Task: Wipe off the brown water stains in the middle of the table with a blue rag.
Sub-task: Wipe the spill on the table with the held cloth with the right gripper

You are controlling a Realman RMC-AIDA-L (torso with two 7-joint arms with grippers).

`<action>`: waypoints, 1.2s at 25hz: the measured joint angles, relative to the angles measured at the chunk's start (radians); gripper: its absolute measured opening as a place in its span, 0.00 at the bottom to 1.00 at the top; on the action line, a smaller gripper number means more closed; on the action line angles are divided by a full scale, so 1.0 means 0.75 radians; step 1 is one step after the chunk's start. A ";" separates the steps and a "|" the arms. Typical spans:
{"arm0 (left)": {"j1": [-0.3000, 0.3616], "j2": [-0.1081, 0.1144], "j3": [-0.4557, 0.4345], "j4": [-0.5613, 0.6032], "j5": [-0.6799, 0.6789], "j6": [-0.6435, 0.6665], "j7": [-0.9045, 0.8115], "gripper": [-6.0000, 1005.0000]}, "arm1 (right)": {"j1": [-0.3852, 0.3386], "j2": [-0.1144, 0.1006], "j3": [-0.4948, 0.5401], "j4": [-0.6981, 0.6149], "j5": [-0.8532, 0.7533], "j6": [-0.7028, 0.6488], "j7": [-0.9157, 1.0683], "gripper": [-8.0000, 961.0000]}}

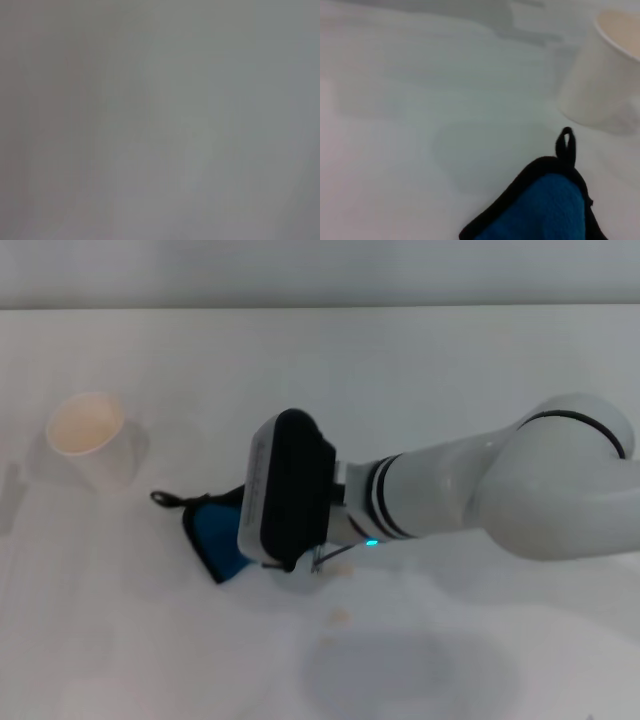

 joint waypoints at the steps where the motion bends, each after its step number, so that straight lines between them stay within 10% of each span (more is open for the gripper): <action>1: -0.001 -0.001 0.000 0.000 0.000 0.000 0.000 0.86 | 0.000 0.000 0.006 0.012 0.000 0.008 0.000 0.11; 30: 0.000 -0.001 -0.037 -0.002 0.002 -0.017 -0.033 0.86 | -0.233 -0.013 0.026 -0.231 -0.134 -0.119 -0.003 0.10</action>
